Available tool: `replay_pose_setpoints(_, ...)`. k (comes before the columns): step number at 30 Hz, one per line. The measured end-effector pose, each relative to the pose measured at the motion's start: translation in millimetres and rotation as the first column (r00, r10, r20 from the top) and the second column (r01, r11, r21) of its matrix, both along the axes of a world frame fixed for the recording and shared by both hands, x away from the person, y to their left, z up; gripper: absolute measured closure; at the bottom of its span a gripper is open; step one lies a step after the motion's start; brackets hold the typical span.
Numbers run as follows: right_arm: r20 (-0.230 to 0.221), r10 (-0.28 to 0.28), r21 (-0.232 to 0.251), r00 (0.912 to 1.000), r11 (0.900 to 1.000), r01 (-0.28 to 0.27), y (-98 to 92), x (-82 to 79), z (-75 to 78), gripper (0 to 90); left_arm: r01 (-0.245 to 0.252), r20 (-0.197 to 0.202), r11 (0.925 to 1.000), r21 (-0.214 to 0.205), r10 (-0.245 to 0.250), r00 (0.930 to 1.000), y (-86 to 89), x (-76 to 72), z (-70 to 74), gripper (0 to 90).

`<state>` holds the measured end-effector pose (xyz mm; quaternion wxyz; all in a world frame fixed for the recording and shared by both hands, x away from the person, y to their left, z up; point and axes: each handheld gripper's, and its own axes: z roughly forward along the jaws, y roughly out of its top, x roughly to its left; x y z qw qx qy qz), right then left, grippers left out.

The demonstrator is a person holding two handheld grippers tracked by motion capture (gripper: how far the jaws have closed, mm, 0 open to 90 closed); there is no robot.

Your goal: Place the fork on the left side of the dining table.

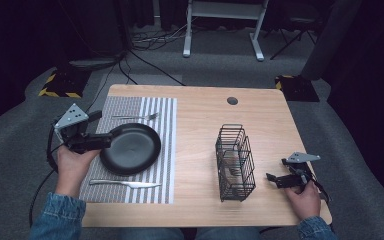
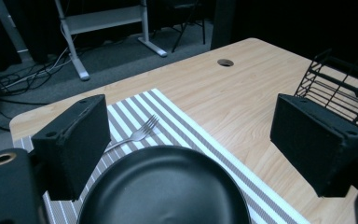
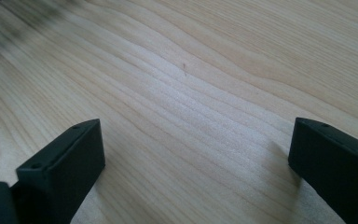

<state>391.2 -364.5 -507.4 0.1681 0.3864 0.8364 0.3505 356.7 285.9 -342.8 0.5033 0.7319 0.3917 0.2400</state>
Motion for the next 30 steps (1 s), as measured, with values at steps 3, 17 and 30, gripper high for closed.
replay_pose_setpoints(3, 0.0, 0.0, 0.0, 1.0, 1.0, 0.0, 0.0, 0.0, 0.0, 3.6, -0.014, 0.013, 0.9996, 0.025, 0.014, 0.9998, -0.5, -9.5, -3.4, 9.3)
replay_pose_setpoints(17, 0.0, 0.0, 0.0, 1.0, 1.0, 0.0, 0.0, 0.0, 0.0, 3.6, -0.061, 0.018, 0.9941, 0.09, 0.059, 0.9981, 2.6, -50.0, -31.3, 3.8)
replay_pose_setpoints(30, 0.0, 0.0, 0.0, 1.0, 1.0, 0.0, 0.0, 0.0, 0.0, 3.6, -0.093, -0.002, 0.9953, 0.028, 0.093, 0.9957, 6.5, -84.6, -72.1, 0.0)
